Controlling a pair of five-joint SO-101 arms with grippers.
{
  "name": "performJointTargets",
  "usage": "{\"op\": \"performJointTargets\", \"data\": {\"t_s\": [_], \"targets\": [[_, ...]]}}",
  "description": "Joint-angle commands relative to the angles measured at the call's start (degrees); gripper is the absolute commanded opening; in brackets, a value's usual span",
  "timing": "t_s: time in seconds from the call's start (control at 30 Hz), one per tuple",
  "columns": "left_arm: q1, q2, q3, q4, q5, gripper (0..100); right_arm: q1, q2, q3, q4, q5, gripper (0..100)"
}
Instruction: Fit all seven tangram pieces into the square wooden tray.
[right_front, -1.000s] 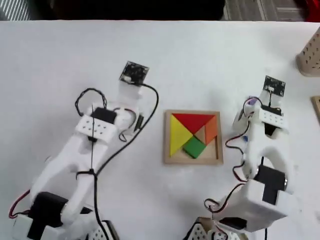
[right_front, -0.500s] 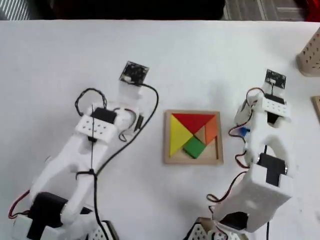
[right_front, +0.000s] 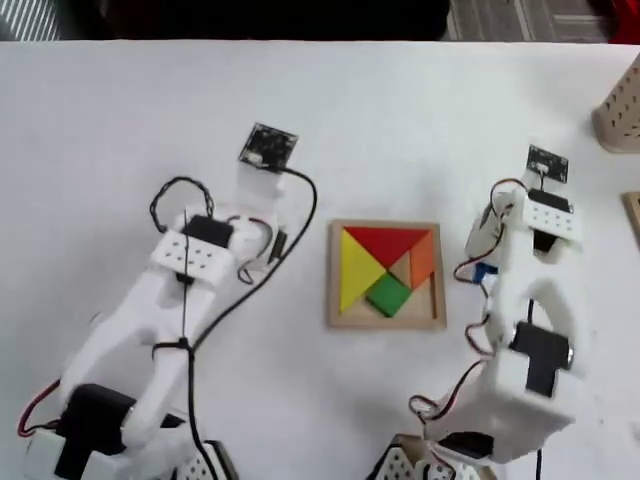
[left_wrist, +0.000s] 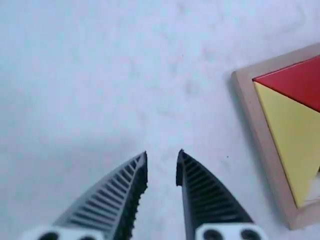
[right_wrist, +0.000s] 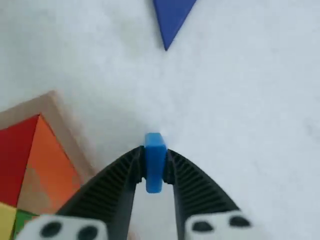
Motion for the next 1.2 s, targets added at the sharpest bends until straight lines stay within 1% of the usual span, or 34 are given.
{"op": "performJointTargets", "data": {"t_s": [0.0,0.1,0.2,0.27,0.4,0.53,0.63,0.73,0.87,0.93,1.0,1.17], "targets": [[0.57,-2.33,-0.18,-0.70,0.00,11,-1.54,-13.05,3.87,1.89,0.00,1.7],[0.31,-2.68,-0.18,-0.70,0.00,11,-4.88,-23.08,9.23,4.09,0.09,1.7],[-1.80,-2.68,-0.70,-0.70,0.09,11,-9.89,-31.60,13.54,4.44,0.53,1.7],[-3.03,-2.68,-0.79,-0.79,0.09,11,-12.70,-35.38,15.82,3.56,3.60,1.7],[-3.21,-2.77,-0.70,-1.49,0.18,11,-21.23,-37.32,18.73,3.38,5.71,1.8],[-3.30,-2.77,-0.70,-1.49,0.18,11,-30.73,-37.32,21.54,0.84,5.27,1.8],[-4.26,-2.77,-0.79,-1.49,0.44,11,-35.56,-37.32,23.74,-1.98,5.19,1.8],[-5.58,-2.68,-0.79,-2.64,3.34,11,-36.62,-37.32,27.34,-7.08,3.43,1.8],[-5.41,-2.59,-0.79,-2.73,3.43,11,-37.23,-37.23,33.85,-16.13,2.73,2.1],[-5.23,-2.51,-0.79,-2.73,3.43,11,-37.85,-37.32,34.73,-18.15,2.73,2.6],[-5.23,-2.42,-0.79,-2.73,3.43,11,-38.02,-37.23,34.81,-18.15,2.73,7.7],[-4.79,-2.33,-0.62,-2.73,3.43,11,-38.29,-37.23,36.57,-18.07,0.00,26.9]]}}
